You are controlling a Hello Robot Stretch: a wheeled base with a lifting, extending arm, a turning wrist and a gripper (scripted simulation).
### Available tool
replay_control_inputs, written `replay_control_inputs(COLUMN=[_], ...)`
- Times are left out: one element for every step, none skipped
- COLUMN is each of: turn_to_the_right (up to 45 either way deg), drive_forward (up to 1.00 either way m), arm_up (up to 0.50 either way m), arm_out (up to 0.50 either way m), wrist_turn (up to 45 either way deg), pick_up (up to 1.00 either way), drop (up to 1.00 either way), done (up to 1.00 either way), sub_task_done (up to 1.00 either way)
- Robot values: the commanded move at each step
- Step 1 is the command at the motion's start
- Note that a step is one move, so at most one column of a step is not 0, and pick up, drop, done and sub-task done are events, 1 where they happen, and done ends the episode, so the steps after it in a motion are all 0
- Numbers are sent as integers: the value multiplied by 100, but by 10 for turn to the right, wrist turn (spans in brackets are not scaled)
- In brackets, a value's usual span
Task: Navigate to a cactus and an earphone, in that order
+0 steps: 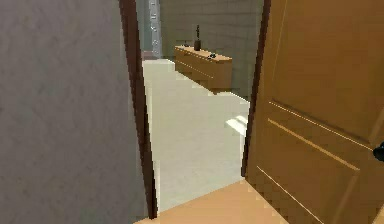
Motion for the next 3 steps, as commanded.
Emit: replay_control_inputs(turn_to_the_right=[30,0,0], drive_forward=[0,100,60], arm_up=[0,0,0], arm_out=[0,0,0], wrist_turn=[0,0,0], pick_up=[0,0,0], drop=[0,0,0], done=[0,0,0], sub_task_done=[0,0,0])
